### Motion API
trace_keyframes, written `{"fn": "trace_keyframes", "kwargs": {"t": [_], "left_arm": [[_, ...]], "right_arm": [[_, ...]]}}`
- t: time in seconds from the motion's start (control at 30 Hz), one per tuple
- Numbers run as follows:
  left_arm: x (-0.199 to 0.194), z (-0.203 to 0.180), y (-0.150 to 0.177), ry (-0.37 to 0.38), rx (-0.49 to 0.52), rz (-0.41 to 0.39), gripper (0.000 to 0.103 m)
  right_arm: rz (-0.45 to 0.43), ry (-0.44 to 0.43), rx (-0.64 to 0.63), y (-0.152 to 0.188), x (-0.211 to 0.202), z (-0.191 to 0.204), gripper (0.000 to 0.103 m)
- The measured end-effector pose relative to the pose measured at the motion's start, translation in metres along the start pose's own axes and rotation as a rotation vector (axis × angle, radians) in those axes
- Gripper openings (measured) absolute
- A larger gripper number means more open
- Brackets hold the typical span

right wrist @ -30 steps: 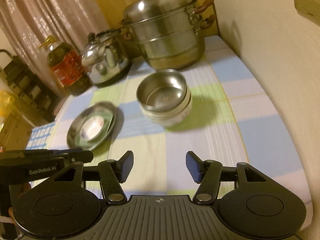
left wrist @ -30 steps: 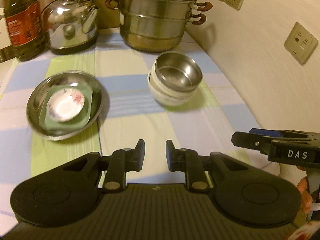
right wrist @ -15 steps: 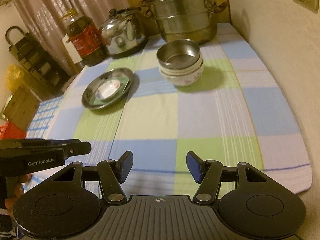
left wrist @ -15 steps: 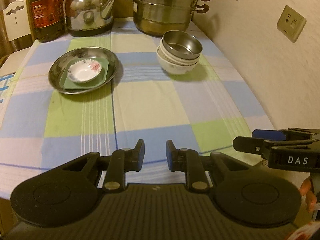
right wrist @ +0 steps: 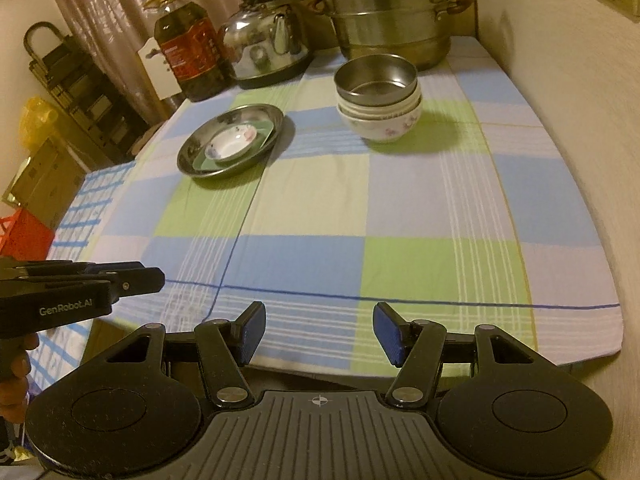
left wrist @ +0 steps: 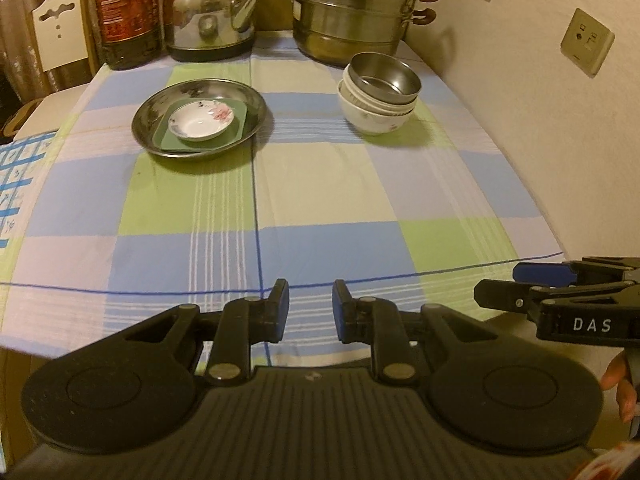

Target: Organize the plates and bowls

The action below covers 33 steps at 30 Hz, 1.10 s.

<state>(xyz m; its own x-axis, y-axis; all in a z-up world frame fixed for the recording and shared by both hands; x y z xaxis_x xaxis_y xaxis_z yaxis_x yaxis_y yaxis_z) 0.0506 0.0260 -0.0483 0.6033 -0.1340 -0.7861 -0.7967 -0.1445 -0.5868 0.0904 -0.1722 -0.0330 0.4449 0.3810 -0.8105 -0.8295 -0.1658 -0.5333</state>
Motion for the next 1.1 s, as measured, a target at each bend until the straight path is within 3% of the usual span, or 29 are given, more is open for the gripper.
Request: {"fn": "trace_keyframes", "kwargs": {"t": [0.43, 1.1], "left_arm": [[-0.008, 0.01, 0.011, -0.031, -0.029, 0.009, 0.02], [0.006, 0.007, -0.006, 0.005, 0.029, 0.007, 0.02]], "right_arm": [[0.025, -0.014, -0.04, 0.005, 0.007, 0.01, 0.06], [0.041, 0.007, -0.02, -0.001, 0.016, 0.01, 0.06]]}}
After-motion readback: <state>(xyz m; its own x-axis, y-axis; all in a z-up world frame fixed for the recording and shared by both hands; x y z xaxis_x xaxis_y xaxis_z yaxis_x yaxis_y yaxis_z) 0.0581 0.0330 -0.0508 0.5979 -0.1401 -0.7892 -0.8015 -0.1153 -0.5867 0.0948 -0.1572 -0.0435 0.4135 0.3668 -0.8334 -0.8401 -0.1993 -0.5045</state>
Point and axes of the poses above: each gripper's, at about its wrist camera, not at the fingertips, and x roughly the way its jaws point, z to its left, y to its underside, the point moved 3 cm from there along x, roughly the way its jaws point, and after that the axes turned 6 degrees about y, right-handed, at the moved point
